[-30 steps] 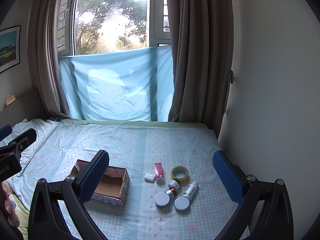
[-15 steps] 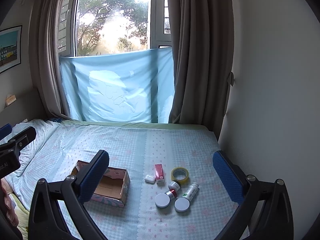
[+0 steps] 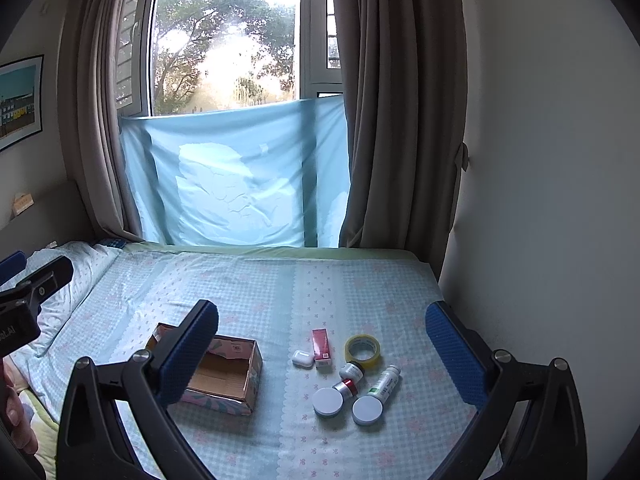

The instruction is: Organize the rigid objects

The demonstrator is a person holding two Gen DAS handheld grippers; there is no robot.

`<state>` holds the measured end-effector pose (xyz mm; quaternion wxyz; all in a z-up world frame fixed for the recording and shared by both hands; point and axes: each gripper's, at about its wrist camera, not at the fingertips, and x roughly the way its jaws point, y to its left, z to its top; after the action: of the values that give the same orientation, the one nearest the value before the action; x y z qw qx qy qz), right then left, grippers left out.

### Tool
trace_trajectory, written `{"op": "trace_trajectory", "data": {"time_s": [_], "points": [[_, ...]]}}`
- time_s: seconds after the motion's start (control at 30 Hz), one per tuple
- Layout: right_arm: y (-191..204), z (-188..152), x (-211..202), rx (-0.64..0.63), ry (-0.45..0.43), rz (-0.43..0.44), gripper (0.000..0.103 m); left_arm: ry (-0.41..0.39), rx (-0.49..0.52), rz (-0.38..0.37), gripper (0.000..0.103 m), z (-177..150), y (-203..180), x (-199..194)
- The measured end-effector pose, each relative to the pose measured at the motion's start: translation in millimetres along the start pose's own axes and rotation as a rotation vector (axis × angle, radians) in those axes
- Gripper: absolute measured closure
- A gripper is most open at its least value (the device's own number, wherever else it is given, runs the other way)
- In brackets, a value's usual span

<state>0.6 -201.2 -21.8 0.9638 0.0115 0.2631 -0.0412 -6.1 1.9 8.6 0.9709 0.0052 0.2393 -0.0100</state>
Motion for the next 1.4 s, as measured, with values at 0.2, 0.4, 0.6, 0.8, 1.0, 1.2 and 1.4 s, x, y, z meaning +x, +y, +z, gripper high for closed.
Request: {"op": "trace_trajectory", "data": {"time_s": [0.2, 0.4, 0.6, 0.8, 1.0, 1.2, 1.4], "points": [[0, 0, 4, 0.001, 0.007, 0.005, 0.000, 0.024, 0.005, -0.005, 0.000, 2, 1, 9], [-10, 0, 29, 0.025, 0.061, -0.027, 0.000, 0.124, 0.025, -0.031, 0.000, 1, -5, 50], [-38, -18, 85, 0.094, 0.178, -0.096, 0.000, 0.268, 0.070, -0.086, 0.000, -17, -32, 133], [-75, -57, 162, 0.158, 0.329, -0.155, 0.000, 0.422, 0.134, -0.151, 0.000, -57, -86, 236], [-118, -101, 238, 0.272, 0.481, -0.164, 0.000, 0.581, 0.175, -0.195, 0.000, -93, -143, 332], [-160, -137, 302, 0.383, 0.630, -0.189, 0.000, 0.727, 0.204, -0.211, 0.000, -114, -188, 414], [-179, -168, 370, 0.437, 0.788, -0.197, 0.000, 0.857, 0.245, -0.184, 0.001, -143, -219, 493]]}}
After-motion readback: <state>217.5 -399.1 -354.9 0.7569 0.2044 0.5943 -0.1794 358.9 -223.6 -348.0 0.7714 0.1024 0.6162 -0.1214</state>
